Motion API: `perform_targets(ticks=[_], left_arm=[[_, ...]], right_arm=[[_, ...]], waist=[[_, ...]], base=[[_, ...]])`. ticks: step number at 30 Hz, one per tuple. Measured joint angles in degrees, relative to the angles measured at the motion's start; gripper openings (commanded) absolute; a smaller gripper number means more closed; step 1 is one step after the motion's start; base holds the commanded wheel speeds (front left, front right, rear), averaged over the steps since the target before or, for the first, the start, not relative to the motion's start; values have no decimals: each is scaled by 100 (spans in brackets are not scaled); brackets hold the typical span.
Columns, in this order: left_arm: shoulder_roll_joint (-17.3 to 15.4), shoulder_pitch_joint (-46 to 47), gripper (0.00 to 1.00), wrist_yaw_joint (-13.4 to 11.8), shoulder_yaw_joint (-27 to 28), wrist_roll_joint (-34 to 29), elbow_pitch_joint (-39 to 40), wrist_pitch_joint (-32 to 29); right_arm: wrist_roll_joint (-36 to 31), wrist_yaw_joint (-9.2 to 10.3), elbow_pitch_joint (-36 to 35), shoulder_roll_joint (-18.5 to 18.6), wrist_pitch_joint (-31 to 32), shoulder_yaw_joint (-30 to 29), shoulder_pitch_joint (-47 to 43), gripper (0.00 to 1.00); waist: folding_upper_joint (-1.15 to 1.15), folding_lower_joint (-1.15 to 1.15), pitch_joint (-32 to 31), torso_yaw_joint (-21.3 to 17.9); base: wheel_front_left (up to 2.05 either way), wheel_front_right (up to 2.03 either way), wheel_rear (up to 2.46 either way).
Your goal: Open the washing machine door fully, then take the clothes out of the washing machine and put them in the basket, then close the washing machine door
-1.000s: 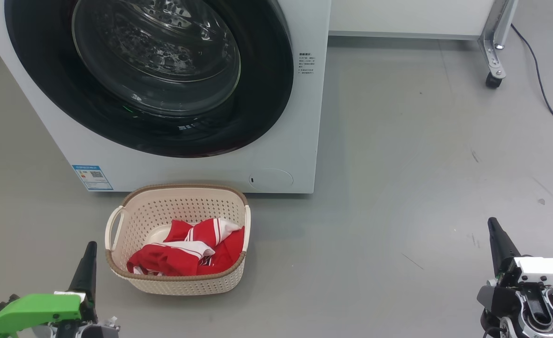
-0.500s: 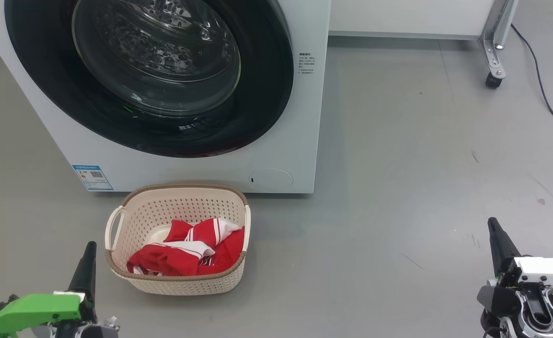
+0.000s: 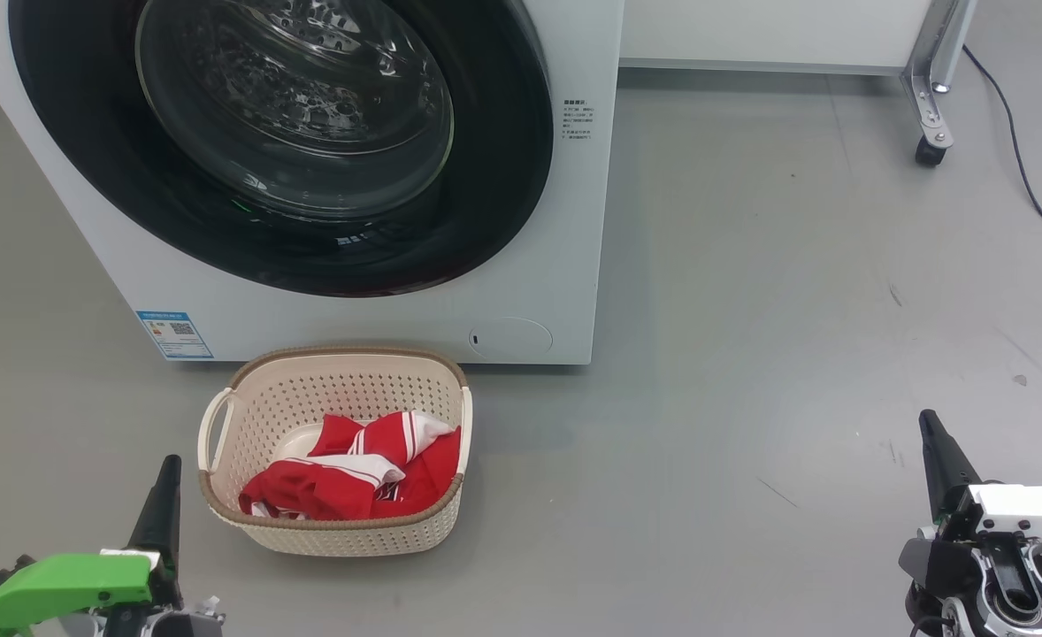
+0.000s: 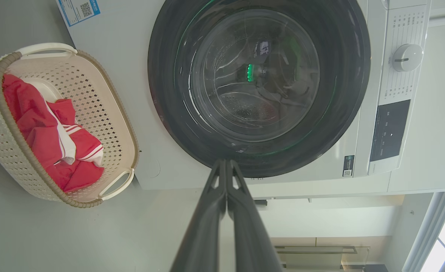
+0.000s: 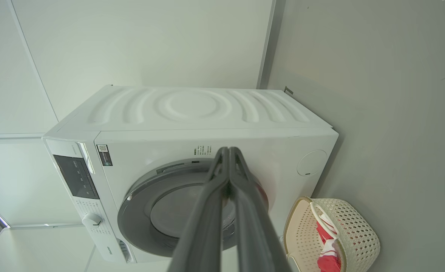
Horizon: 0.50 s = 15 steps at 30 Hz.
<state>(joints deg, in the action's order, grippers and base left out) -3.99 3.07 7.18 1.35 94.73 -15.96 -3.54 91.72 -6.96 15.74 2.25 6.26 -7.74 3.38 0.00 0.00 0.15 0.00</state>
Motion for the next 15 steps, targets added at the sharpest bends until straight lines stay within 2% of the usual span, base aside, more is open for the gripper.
perform_targets(ticks=[15], left_arm=[[0, 2, 0, 0, 7, 0, 1, -1]], right_arm=[[0, 0, -1, 0, 0, 0, 0, 0]], waist=[[0, 0, 0, 0]], base=[[0, 0, 0]])
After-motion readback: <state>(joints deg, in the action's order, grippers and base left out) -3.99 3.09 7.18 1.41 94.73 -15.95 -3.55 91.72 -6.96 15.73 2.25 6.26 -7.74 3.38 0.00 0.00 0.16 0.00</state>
